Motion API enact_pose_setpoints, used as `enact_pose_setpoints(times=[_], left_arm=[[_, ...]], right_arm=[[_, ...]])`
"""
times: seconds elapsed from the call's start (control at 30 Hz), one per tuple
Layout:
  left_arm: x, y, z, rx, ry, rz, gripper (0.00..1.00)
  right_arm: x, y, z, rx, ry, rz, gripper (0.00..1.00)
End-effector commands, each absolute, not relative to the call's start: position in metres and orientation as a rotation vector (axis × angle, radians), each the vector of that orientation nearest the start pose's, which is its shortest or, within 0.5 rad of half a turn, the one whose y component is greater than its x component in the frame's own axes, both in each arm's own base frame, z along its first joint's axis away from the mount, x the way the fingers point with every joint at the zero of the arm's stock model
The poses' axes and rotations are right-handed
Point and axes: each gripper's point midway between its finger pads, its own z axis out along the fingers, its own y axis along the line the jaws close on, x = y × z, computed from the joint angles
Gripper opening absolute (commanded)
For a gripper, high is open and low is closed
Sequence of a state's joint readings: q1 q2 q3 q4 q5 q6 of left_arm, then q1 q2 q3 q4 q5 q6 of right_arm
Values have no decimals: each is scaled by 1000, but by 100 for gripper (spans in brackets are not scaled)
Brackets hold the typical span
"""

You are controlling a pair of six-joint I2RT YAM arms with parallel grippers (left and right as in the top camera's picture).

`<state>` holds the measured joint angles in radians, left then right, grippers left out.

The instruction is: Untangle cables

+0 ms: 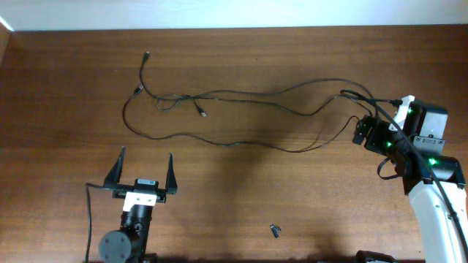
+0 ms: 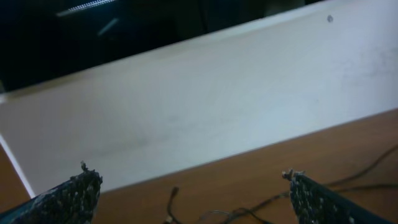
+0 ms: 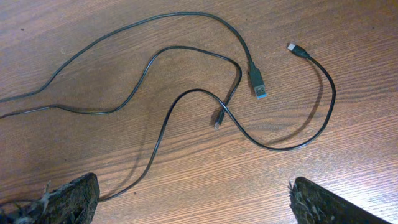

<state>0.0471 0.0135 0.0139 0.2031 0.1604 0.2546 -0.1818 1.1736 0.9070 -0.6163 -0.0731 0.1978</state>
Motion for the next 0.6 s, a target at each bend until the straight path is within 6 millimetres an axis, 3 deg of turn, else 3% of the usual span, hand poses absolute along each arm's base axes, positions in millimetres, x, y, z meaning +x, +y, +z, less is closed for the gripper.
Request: enact_pose_setpoints(times=[0.0,0.1,0.57], left_arm=[[245,-16,197,288,1460,133,99],[245,-15,159,295,1612,109,99],[245,-16,160,296,1609,108,99]], right_arm=[[326,-47,167,420,2398,96,99],[326,-47,167,419,2398,95,99],[326,-47,167,419,2398,95,99]])
